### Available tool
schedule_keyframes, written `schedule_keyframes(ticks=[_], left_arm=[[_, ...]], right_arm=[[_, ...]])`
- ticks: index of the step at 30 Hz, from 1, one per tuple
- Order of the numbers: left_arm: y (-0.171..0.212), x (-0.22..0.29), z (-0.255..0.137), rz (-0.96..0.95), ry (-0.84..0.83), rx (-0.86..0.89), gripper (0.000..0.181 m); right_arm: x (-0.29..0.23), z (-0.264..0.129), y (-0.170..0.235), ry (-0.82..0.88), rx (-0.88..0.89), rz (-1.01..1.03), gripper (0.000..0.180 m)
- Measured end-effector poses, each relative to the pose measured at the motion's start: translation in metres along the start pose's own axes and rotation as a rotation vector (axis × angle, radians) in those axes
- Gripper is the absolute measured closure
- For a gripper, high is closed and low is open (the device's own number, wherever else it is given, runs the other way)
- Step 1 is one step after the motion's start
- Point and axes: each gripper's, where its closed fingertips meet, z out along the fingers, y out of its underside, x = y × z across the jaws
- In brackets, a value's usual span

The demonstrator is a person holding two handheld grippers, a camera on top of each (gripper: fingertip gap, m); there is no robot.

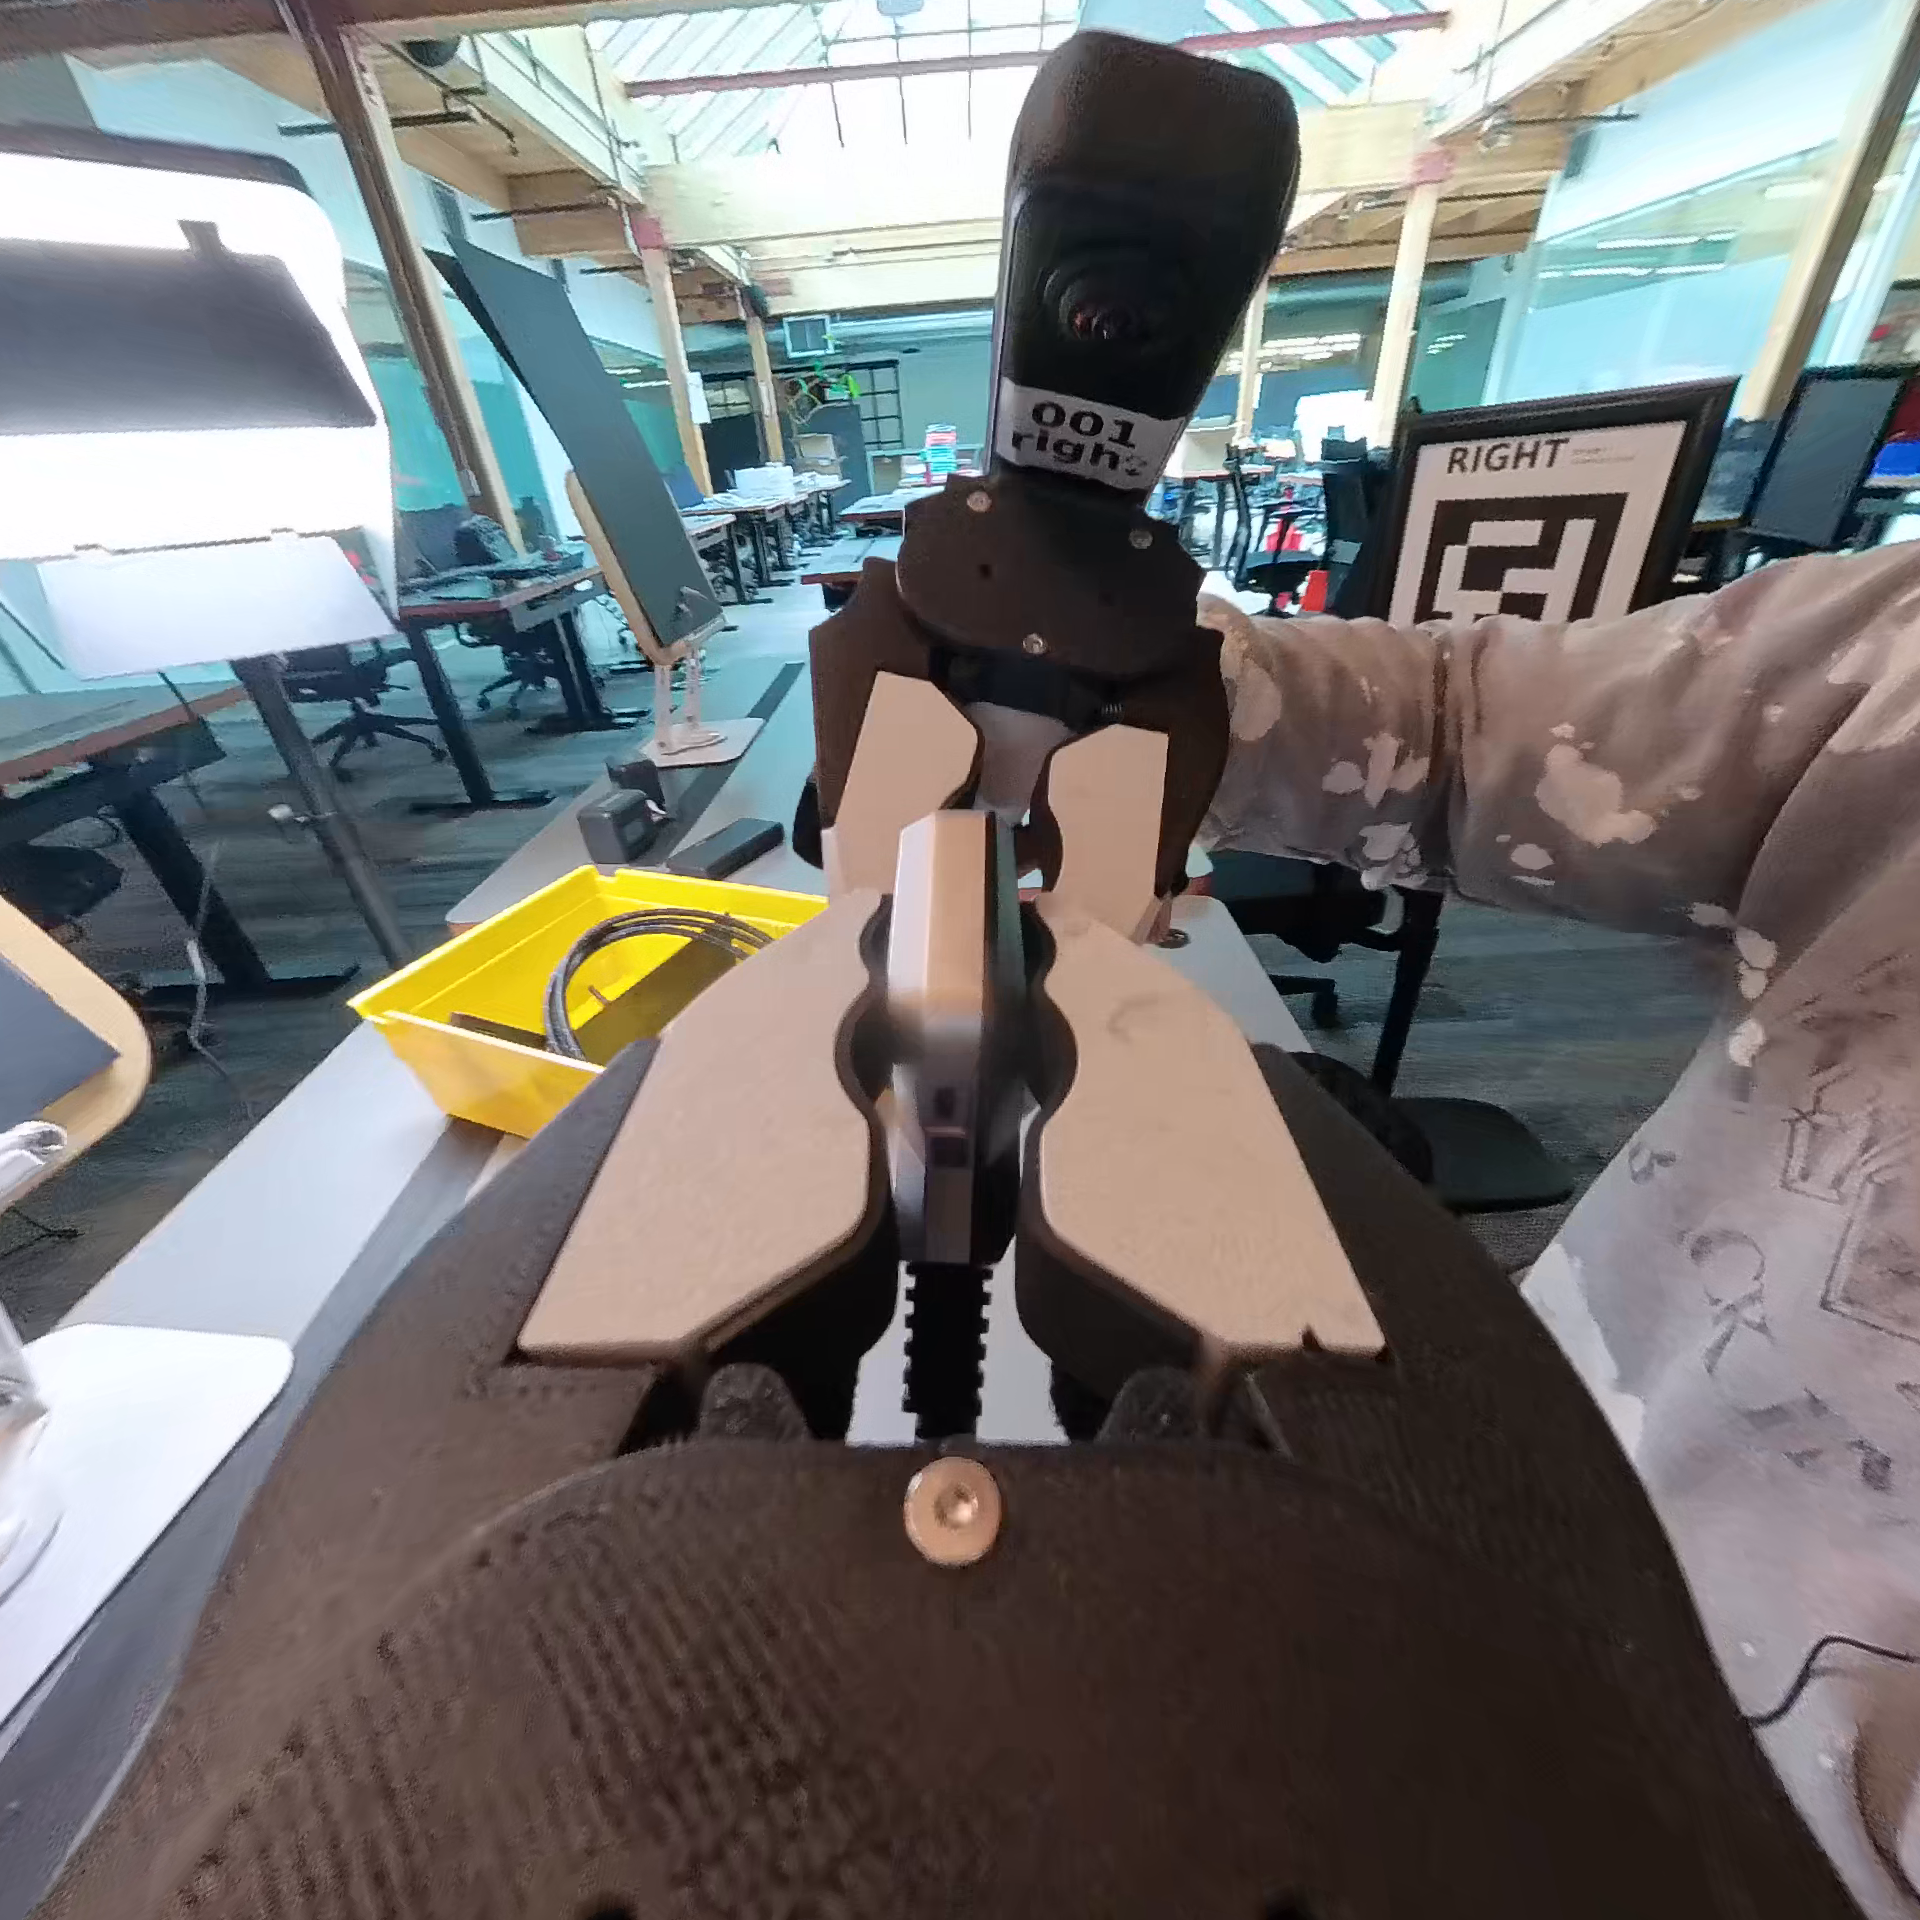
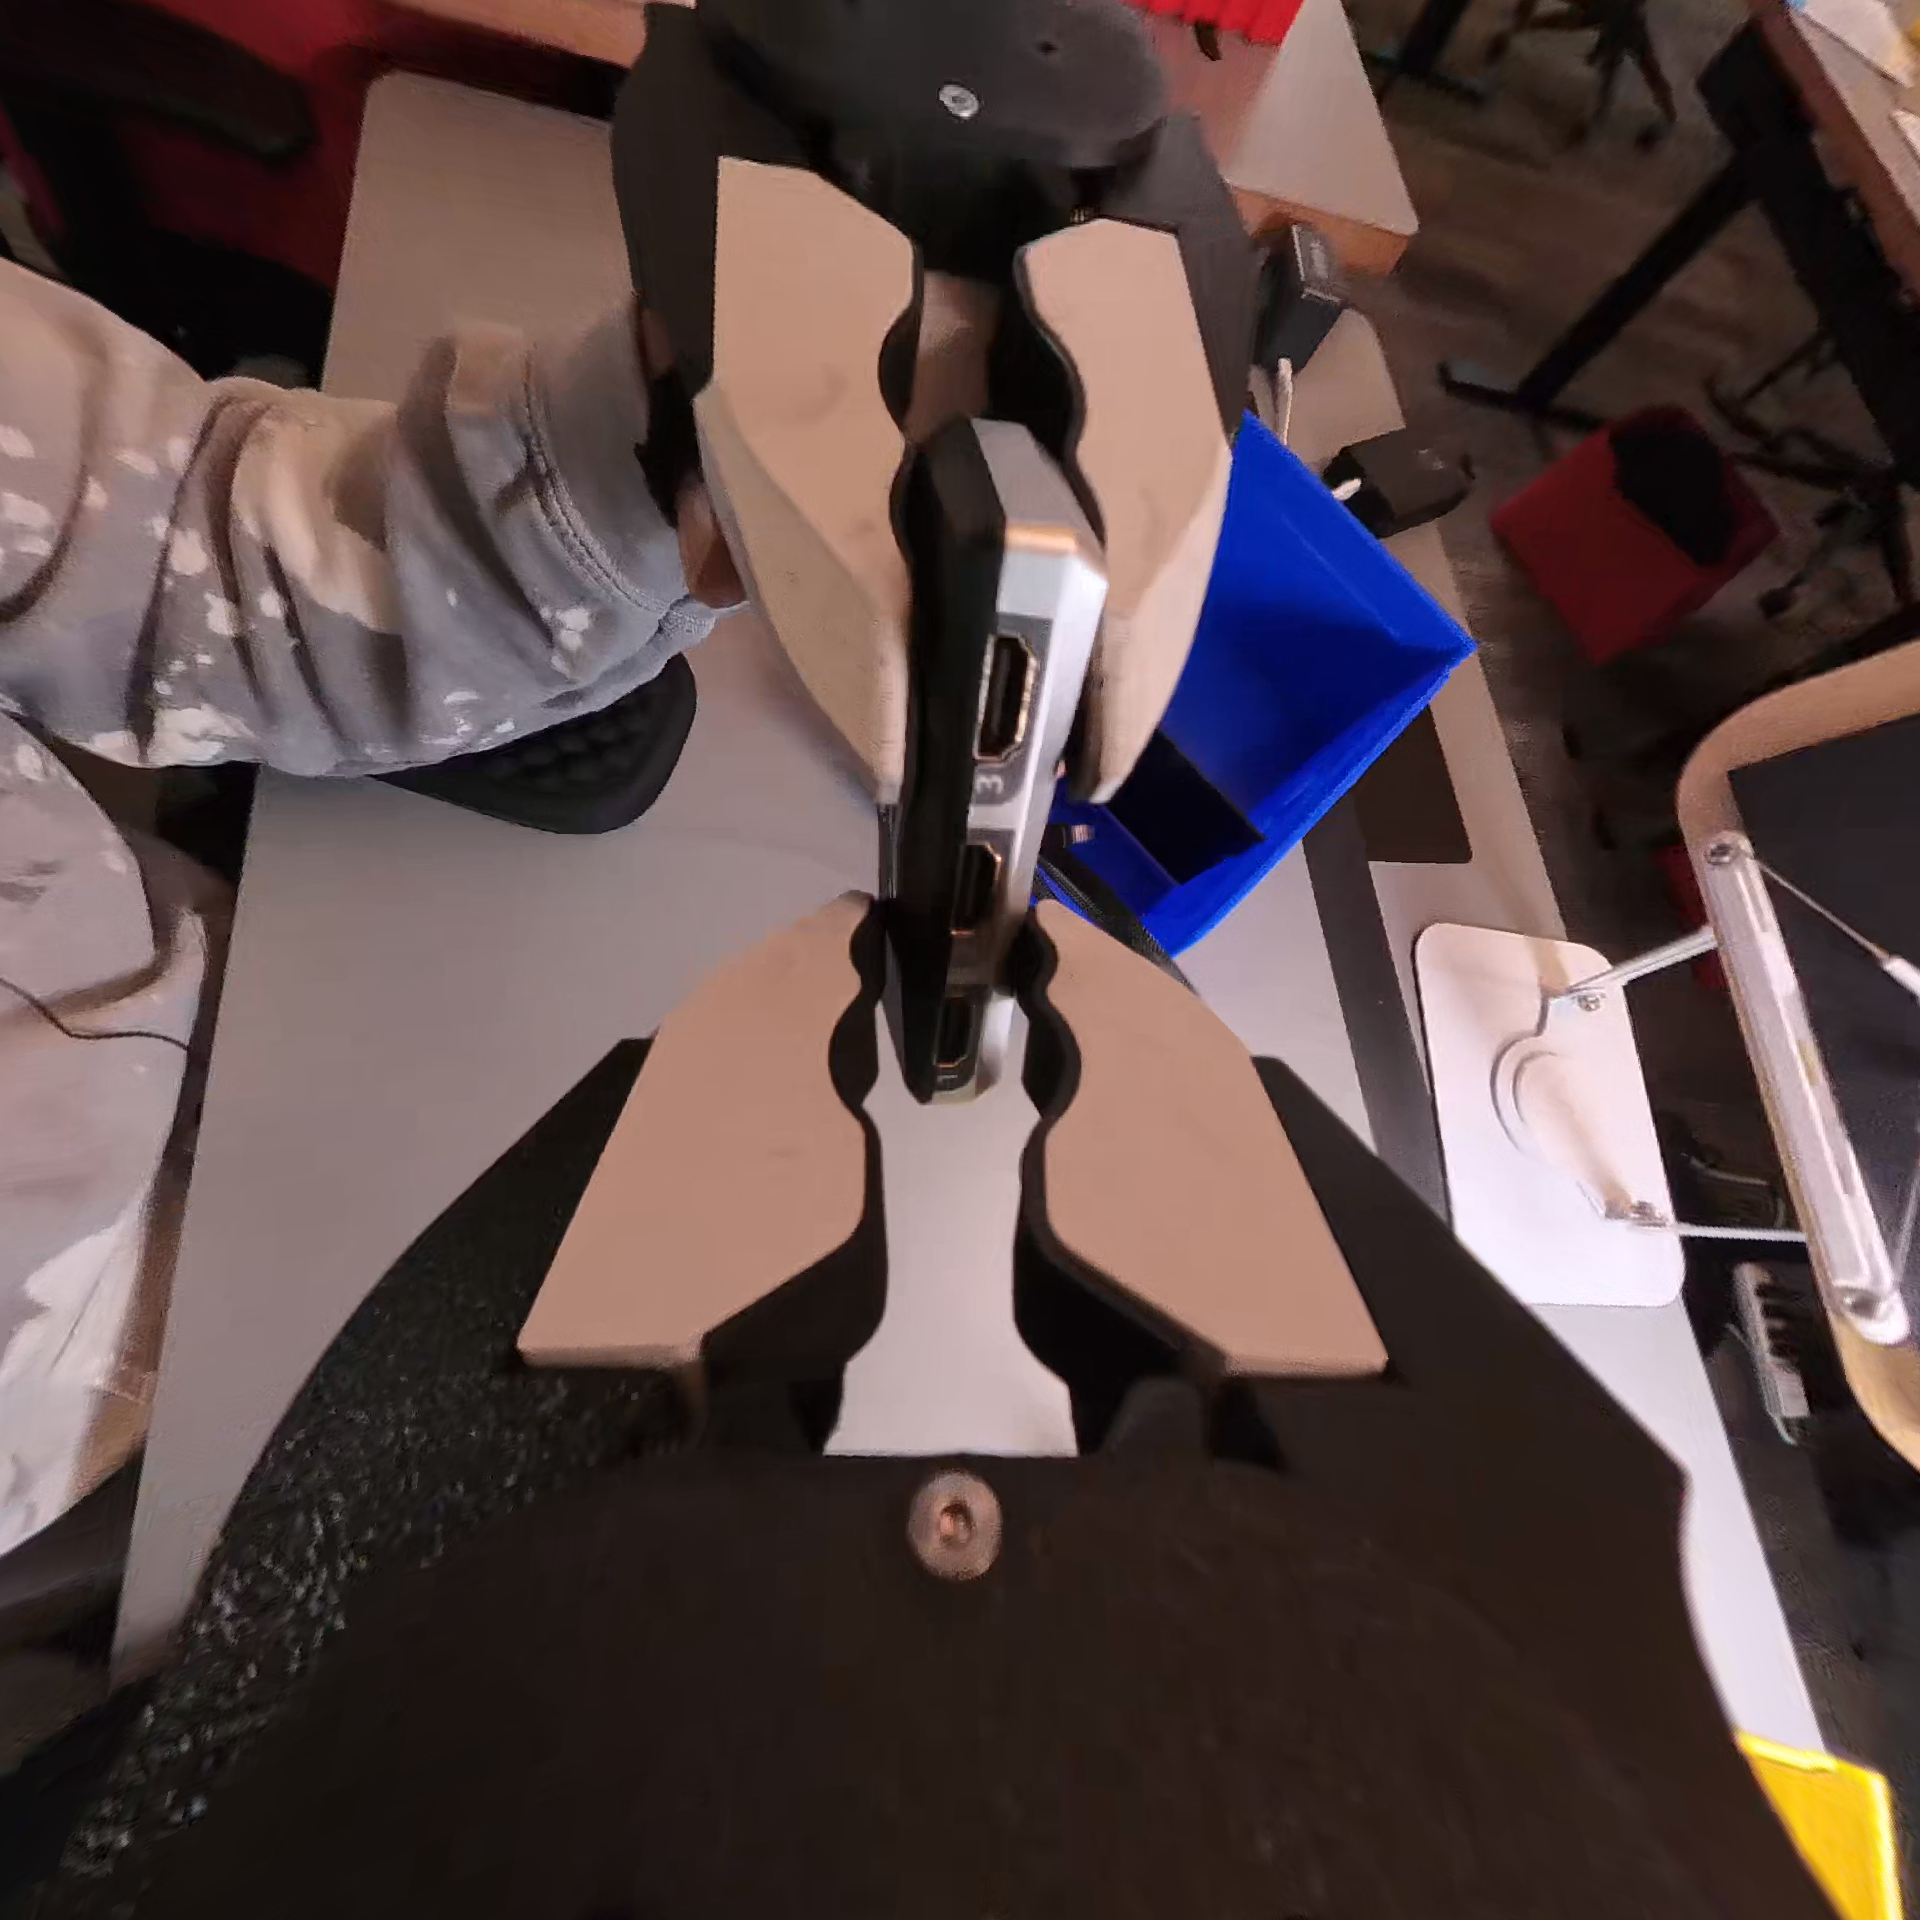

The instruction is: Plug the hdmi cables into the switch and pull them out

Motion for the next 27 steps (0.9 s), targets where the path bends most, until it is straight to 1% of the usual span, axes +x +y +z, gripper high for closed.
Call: schedule_keyframes(ticks=[2, 4, 7, 9, 13, 16, 19, 23, 27], left_arm=[[-0.011, 0.002, -0.007, -0.007, 0.001, 0.051, 0.157], [-0.019, 0.002, -0.012, -0.016, -0.01, 0.088, 0.155], [-0.03, -0.004, -0.025, 0.008, -0.088, 0.127, 0.149], [-0.037, -0.012, -0.038, 0.023, -0.165, 0.141, 0.145], [-0.039, -0.029, -0.065, 0.038, -0.313, 0.124, 0.143], [-0.038, -0.037, -0.076, 0.024, -0.358, 0.118, 0.142], [-0.035, -0.041, -0.078, 0.0, -0.362, 0.117, 0.142], [-0.025, -0.047, -0.075, -0.032, -0.378, 0.063, 0.142], [-0.014, -0.053, -0.072, -0.066, -0.393, 0.013, 0.142]], right_arm=[[-0.001, -0.005, -0.012, -0.039, 0.026, 0.013, 0.159], [0.0, -0.012, -0.02, -0.037, 0.008, -0.001, 0.159], [0.006, -0.025, -0.031, -0.008, -0.015, -0.012, 0.16], [0.015, -0.038, -0.037, 0.039, -0.03, -0.018, 0.16], [0.034, -0.069, -0.048, 0.136, -0.03, -0.02, 0.16], [0.048, -0.095, -0.061, 0.203, -0.003, -0.017, 0.16], [0.07, -0.125, -0.066, 0.312, -0.022, -0.038, 0.16], [0.108, -0.164, -0.051, 0.471, -0.108, -0.034, 0.159], [0.146, -0.192, -0.017, 0.593, -0.216, 0.022, 0.16]])
